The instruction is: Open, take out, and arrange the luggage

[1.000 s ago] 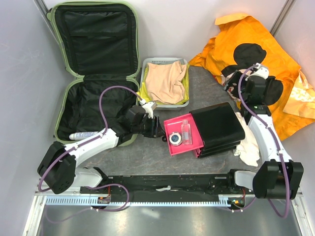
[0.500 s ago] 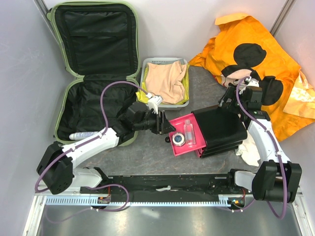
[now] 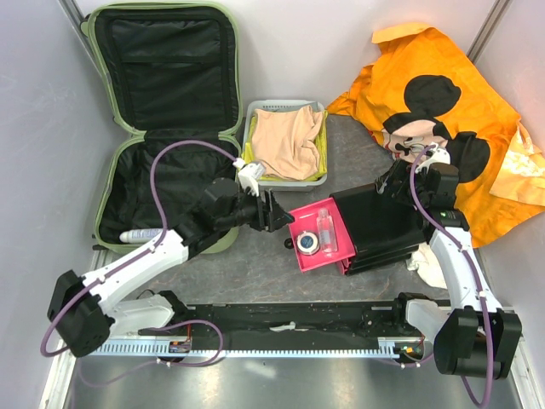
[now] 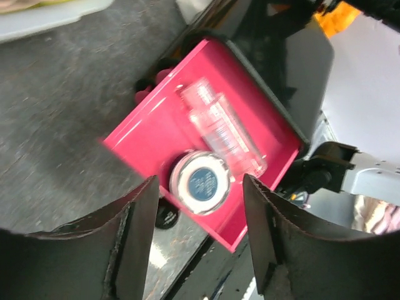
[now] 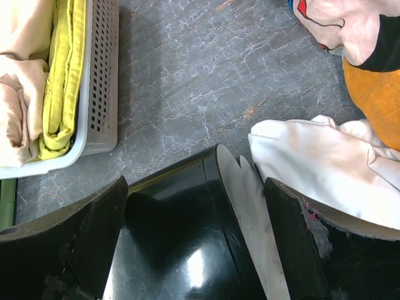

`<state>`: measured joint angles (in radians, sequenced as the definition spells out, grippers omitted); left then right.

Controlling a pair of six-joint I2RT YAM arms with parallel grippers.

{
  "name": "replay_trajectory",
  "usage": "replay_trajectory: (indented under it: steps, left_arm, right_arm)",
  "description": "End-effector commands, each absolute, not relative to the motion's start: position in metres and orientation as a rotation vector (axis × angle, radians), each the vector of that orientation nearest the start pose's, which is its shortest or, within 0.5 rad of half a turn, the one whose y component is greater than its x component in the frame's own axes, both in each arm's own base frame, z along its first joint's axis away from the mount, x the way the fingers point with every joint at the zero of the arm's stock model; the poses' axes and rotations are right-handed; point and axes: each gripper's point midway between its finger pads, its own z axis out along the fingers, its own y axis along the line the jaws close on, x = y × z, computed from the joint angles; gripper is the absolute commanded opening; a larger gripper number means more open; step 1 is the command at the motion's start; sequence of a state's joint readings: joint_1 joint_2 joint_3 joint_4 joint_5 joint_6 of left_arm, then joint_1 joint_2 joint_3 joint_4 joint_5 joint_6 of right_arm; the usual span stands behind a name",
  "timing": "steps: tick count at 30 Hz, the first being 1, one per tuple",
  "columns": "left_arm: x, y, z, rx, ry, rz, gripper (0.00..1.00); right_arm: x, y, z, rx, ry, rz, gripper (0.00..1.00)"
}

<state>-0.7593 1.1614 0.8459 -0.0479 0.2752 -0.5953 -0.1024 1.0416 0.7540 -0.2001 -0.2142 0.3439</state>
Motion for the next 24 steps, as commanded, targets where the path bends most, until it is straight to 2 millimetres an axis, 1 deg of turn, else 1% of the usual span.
replay_trajectory:
  steps: [1, 3, 4, 6, 7, 8, 9, 11, 15, 18, 20, 21, 22, 24]
  left_arm:
    - [0.214, -0.285, 0.186, 0.409, 2.127, -1.033, 0.67]
    - [0.207, -0.284, 0.173, 0.478, 2.151, -1.029, 0.68]
    - [0.202, -0.286, 0.169, 0.549, 2.146, -1.036, 0.68]
    - [0.197, -0.285, 0.164, 0.625, 2.125, -1.034, 0.68]
    - [0.196, -0.285, 0.165, 0.687, 2.081, -1.023, 0.67]
    - [0.197, -0.285, 0.172, 0.714, 2.022, -1.023, 0.67]
    - [0.197, -0.283, 0.168, 0.734, 2.009, -1.011, 0.67]
    - [0.196, -0.283, 0.165, 0.803, 1.977, -0.990, 0.67]
    - [0.201, -0.285, 0.147, 0.900, 1.987, -0.935, 0.65]
    - [0.207, -0.288, 0.145, 0.938, 1.945, -0.908, 0.64]
    - [0.209, -0.288, 0.141, 0.953, 1.946, -0.893, 0.61]
    - [0.213, -0.291, 0.144, 0.959, 1.914, -0.889, 0.60]
    - [0.214, -0.293, 0.143, 0.969, 1.910, -0.887, 0.59]
    - [0.215, -0.298, 0.145, 0.993, 1.880, -0.887, 0.58]
  right_arm:
    - [0.321, 0.032, 0.150, 0.351, 2.161, 0.456, 0.98]
    - [0.322, 0.035, 0.152, 0.338, 2.154, 0.475, 0.98]
    - [0.322, 0.036, 0.151, 0.339, 2.157, 0.482, 0.98]
    - [0.323, 0.038, 0.153, 0.322, 2.151, 0.494, 0.98]
    - [0.322, 0.038, 0.153, 0.318, 2.151, 0.498, 0.98]
    - [0.322, 0.038, 0.154, 0.315, 2.149, 0.497, 0.98]
    - [0.322, 0.039, 0.155, 0.313, 2.147, 0.498, 0.98]
    - [0.321, 0.039, 0.156, 0.310, 2.137, 0.500, 0.98]
    - [0.321, 0.040, 0.157, 0.308, 2.130, 0.507, 0.98]
    - [0.323, 0.041, 0.157, 0.304, 2.130, 0.517, 0.98]
    - [0.323, 0.042, 0.157, 0.299, 2.132, 0.523, 0.98]
    - [0.324, 0.042, 0.156, 0.300, 2.132, 0.526, 0.98]
    - [0.324, 0.042, 0.156, 0.301, 2.134, 0.526, 0.98]
    - [0.325, 0.043, 0.156, 0.297, 2.125, 0.534, 0.98]
